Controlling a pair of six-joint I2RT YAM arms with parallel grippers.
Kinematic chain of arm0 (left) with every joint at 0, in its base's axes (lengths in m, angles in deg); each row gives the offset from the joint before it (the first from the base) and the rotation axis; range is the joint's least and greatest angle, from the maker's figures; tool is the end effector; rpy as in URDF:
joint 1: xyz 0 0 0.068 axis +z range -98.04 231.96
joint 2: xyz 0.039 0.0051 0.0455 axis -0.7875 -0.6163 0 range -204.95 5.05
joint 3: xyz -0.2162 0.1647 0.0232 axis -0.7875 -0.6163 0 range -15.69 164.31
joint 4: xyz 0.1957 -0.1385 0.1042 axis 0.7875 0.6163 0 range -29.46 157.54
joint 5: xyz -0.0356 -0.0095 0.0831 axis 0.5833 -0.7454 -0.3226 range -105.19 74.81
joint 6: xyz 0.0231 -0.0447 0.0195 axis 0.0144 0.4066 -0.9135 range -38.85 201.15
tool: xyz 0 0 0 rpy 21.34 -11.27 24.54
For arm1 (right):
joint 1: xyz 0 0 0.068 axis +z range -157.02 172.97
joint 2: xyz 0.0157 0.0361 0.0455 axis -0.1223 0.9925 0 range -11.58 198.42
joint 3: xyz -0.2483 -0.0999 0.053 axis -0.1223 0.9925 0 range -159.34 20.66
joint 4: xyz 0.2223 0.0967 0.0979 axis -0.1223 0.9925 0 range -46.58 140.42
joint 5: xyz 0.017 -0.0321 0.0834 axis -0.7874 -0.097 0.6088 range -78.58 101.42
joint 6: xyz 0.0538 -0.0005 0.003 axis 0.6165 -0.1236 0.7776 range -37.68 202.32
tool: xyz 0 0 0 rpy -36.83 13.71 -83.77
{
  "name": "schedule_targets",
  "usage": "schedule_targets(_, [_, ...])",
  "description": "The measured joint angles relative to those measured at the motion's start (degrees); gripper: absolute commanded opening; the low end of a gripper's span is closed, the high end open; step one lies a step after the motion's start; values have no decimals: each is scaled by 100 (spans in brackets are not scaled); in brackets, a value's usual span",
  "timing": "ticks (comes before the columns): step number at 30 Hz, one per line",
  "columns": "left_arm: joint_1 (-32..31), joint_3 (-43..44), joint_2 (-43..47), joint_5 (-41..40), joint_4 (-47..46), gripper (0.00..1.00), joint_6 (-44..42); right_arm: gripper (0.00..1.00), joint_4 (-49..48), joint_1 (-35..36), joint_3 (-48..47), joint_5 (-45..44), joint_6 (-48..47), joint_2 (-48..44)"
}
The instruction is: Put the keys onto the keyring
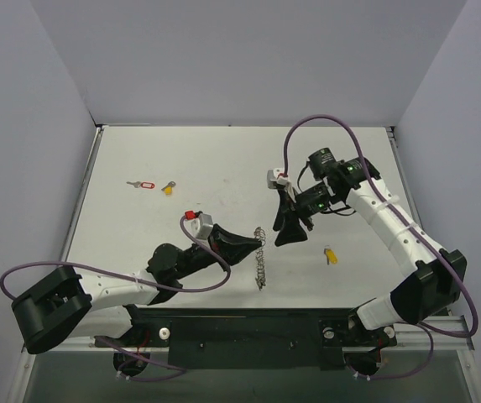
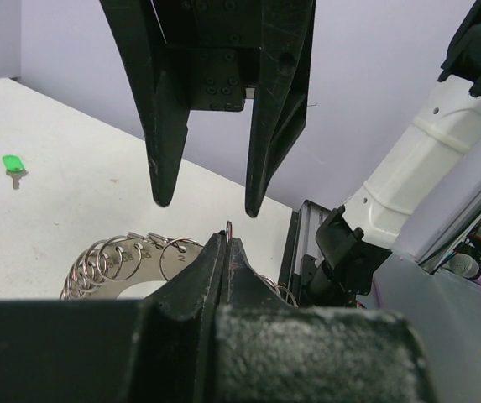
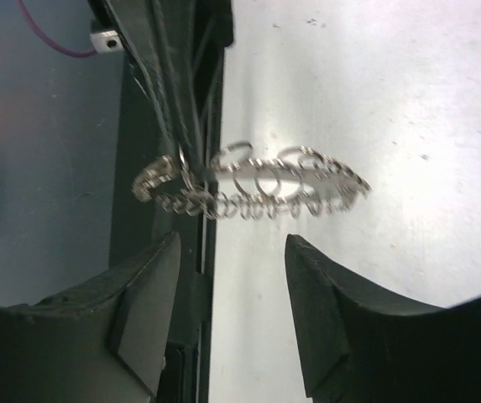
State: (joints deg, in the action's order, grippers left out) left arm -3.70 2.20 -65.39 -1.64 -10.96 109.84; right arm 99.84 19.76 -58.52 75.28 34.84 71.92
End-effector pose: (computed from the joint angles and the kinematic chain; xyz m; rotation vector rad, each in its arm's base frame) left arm 0.1234 -0.1954 0.2395 0.5386 1.2735 -1.4027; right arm 0.2381 0.1559 0.3389 -1.5964 1.5217 1.2324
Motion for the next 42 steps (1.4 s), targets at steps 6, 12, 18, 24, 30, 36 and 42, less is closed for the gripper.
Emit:
schedule_targets(6, [83,-20,275,31,199,0,-186,64,42,-490,4,-396,-205,-442])
schedule_targets(12, [205,-63,378,151,361,0,-304,63,-133,-1832,422,-577,13,-763])
schedule_targets(18, [382,-245,380,352,151,0,-273,64,-402,-2354,1307,-1394,256,-898])
schedule_targets(24, [413,-328,380,732,92,0,-345,90,-752,-2533,1561,-2448,501,-1580])
schedule_targets(30, [417,-247,929,1408,977,0,-999,80,-236,-2660,748,-2326,90,-750])
schedule_targets(36, [417,-66,1283,1816,1690,0,-1491,92,-970,-2627,1838,-2610,262,-1325])
schedule_targets(42, [450,92,1453,1980,2413,0,-1727,78,-1174,-2645,1722,-2830,975,-1167])
